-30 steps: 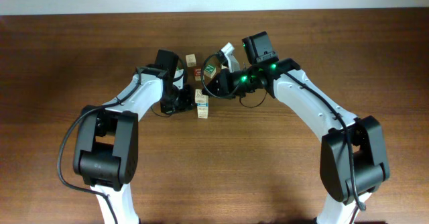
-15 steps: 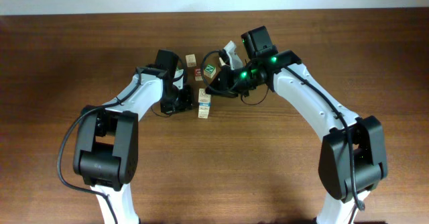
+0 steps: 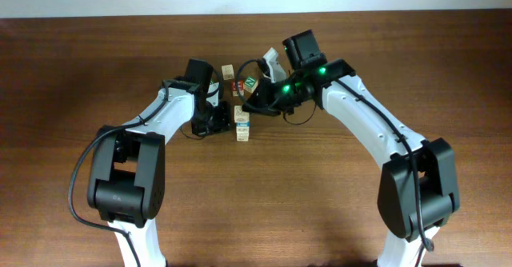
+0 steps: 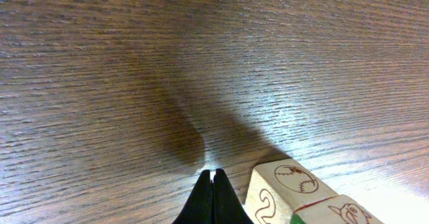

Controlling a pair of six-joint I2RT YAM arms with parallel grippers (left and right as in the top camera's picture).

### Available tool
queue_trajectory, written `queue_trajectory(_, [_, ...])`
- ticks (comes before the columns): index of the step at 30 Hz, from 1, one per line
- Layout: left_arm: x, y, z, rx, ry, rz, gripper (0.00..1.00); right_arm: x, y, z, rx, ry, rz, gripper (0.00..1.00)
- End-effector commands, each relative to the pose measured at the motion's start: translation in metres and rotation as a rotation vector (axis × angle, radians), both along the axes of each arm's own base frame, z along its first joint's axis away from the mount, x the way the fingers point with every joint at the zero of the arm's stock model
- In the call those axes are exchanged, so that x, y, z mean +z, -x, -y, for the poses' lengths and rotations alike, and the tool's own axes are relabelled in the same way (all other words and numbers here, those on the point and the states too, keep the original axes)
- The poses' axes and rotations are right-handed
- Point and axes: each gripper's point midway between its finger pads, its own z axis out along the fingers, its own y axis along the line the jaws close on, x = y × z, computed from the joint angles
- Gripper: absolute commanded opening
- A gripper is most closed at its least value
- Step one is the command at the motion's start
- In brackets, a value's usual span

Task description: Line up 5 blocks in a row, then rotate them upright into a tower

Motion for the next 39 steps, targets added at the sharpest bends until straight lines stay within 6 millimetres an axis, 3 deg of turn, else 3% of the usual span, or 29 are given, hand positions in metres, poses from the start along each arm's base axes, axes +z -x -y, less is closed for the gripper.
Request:
queue_trajectory(1, [0.001, -0.004, -0.002, 0.009, 0.002, 0.005, 0.0, -0.015, -0.005, 0.0, -0.018, 0.049, -0.005, 0.05])
queue_trajectory(21, [0.001, -0.004, -0.002, 0.009, 0.002, 0.005, 0.0, -0.01, -0.004, -0.004, -0.01, 0.017, -0.011, 0.05])
queue_trajectory(30, [0.001, -0.004, -0.002, 0.009, 0.002, 0.005, 0.0, 0.01, -0.01, -0.007, -0.01, 0.001, 0.015, 0.05])
queue_trajectory(39, [0.001, -0.004, -0.003, 0.011, -0.004, 0.007, 0.0, 0.017, -0.013, -0.008, -0.011, -0.004, 0.027, 0.05])
